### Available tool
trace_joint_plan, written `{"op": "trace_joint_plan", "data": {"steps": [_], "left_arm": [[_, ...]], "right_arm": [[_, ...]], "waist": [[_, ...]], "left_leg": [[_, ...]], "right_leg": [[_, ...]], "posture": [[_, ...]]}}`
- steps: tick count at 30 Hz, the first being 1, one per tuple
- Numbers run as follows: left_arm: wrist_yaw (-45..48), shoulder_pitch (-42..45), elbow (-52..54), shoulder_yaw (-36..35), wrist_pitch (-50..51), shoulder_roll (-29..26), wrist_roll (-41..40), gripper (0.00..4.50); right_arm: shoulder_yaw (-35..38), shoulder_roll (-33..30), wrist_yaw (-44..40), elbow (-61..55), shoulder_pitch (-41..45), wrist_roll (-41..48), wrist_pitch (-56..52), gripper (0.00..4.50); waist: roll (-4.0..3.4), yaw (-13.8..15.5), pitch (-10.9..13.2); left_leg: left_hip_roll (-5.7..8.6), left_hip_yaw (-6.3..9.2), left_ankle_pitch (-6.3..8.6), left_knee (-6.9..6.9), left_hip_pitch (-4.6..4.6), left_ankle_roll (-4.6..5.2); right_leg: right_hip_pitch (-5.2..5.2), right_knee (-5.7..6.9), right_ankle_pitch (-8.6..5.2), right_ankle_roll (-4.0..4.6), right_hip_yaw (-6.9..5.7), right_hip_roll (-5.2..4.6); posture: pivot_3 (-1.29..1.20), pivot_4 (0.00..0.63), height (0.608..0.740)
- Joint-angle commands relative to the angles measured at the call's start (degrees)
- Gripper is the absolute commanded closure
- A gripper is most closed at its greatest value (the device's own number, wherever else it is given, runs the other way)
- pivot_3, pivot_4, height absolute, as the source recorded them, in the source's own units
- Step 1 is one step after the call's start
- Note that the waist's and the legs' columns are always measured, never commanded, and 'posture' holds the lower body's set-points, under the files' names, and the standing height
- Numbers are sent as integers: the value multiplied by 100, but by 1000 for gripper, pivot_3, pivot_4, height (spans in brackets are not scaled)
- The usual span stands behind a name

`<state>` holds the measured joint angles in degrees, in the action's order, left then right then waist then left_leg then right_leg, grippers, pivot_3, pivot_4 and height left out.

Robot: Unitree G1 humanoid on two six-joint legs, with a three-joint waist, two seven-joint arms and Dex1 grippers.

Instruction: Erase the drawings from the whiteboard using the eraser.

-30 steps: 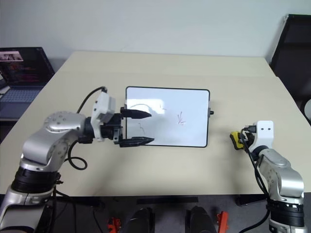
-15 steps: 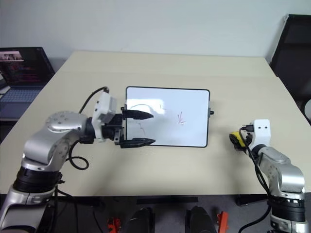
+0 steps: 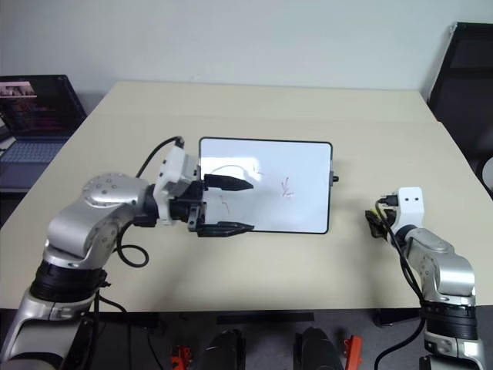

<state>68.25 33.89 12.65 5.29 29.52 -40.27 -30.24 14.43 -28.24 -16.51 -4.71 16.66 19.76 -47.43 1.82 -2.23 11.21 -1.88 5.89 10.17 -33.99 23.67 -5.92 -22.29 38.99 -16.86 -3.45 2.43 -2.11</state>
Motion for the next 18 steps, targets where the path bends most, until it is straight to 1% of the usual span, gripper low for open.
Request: {"op": "trace_joint_plan", "data": {"steps": [1,2,5,10,15,18], "left_arm": [[17,-9,73,-100,-91,-41,-2,0],[9,-36,77,-112,-87,-56,2,0],[-76,-156,74,-211,-46,-125,16,0],[-439,-486,89,-585,101,-287,-17,0],[-894,-907,392,-929,317,-353,-84,0],[-1230,-1089,509,-1120,456,-288,-129,0]], "right_arm": [[62,-35,-80,-115,54,39,57,3316],[66,-28,-88,-124,48,35,59,3421],[77,-4,-106,-231,4,56,27,3432],[161,37,-128,-747,-186,214,-177,3487],[104,-54,-201,-1785,-487,396,-284,3490],[-82,-46,-200,-2540,-455,460,-308,3503]], "waist": [[0,0,0],[0,-1,0],[0,-4,0],[0,-16,0],[-2,-13,1],[-2,-17,1]], "left_leg": [[0,0,0,0,0,0],[0,0,0,0,0,0],[0,0,0,0,-1,0],[0,1,0,1,0,0],[0,2,0,0,0,0],[0,4,0,0,0,0]], "right_leg": [[0,0,0,0,0,0],[0,0,0,0,0,0],[0,1,0,0,0,0],[-1,1,1,1,0,0],[0,1,0,-1,0,0],[0,2,-3,-5,-1,0]], "posture": [[0,150,740],[0,150,740],[0,150,740],[0,150,740],[0,150,740],[0,150,740]]}}
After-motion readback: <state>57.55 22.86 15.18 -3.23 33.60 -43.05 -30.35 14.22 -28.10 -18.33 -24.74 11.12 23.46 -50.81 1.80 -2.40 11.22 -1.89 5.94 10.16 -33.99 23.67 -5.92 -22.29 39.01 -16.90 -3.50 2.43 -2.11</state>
